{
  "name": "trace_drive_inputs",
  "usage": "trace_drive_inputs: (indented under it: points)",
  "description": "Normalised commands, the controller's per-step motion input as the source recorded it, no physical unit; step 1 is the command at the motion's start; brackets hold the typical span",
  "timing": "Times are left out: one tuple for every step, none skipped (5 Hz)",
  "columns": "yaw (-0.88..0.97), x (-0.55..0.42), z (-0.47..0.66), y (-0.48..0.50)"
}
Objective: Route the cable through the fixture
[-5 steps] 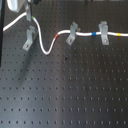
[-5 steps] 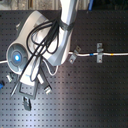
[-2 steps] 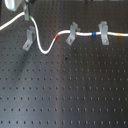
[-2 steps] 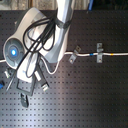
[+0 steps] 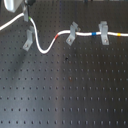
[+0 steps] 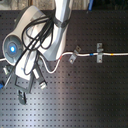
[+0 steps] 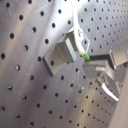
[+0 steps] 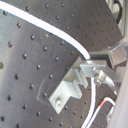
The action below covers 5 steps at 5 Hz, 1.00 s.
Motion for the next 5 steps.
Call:
trace_drive_inputs:
  points:
    - [0.32,-0.188,0.12,0.062]
    - [0.33,-0.153,0.10,0.100]
    - [0.00,0.000,0.02,0.000]
    - [-0.17,-0.029,0.22,0.018]
    - [-0.29,-0.048,0.18,0.100]
